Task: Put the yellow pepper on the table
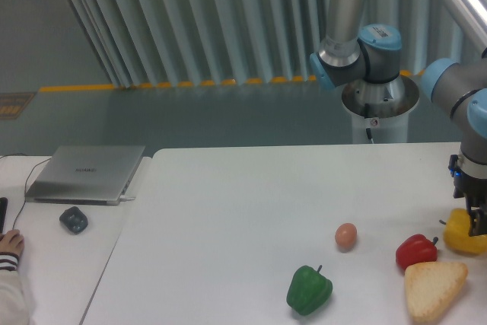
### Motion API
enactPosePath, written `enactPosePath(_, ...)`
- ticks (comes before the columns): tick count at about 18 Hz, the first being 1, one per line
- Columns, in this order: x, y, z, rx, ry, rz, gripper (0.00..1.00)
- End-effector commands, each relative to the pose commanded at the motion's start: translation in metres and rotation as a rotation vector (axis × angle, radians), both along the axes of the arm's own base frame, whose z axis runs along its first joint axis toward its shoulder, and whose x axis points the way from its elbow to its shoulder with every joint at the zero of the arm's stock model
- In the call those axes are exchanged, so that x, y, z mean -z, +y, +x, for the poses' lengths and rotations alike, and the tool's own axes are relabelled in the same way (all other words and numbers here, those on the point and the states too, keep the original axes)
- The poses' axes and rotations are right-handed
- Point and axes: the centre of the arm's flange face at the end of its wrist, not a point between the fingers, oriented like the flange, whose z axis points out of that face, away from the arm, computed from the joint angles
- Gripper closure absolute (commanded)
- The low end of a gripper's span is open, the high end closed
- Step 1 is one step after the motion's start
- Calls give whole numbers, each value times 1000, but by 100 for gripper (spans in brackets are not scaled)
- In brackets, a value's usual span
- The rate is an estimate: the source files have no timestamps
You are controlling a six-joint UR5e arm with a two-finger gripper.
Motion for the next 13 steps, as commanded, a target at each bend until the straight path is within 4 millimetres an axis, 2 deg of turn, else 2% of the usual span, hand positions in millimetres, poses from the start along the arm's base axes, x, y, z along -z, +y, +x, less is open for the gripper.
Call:
enactPosePath(3,-11,10,-2,2,37,20,0)
enactPosePath(8,-35,10,-14,2,83,50,0)
enactPosePath(13,-40,8,-16,3,94,56,0)
